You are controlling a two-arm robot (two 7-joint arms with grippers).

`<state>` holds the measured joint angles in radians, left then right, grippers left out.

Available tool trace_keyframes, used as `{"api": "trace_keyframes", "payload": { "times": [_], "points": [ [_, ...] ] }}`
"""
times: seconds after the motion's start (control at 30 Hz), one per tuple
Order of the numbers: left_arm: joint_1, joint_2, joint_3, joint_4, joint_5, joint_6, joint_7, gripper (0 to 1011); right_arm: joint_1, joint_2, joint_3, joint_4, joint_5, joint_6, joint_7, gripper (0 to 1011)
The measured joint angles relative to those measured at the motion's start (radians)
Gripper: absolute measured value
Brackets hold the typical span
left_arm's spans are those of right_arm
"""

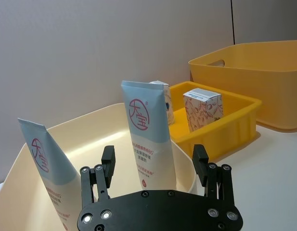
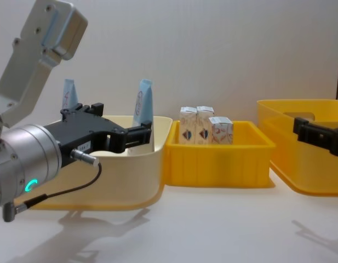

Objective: Bimanual collaborative sorting of washing and personal care products

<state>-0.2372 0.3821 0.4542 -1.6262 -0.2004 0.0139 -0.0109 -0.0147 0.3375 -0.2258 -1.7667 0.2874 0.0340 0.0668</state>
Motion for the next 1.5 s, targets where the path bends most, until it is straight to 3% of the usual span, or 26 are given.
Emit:
{"api": "trace_keyframes", "payload": {
  "times": [1.5],
  "points": [
    [0.000, 0.000, 0.000, 0.000, 0.000, 0.000, 0.000, 1000, 0.000, 0.000, 0.000, 0.000, 0.000, 0.000, 0.000, 1001]
  ]
}}
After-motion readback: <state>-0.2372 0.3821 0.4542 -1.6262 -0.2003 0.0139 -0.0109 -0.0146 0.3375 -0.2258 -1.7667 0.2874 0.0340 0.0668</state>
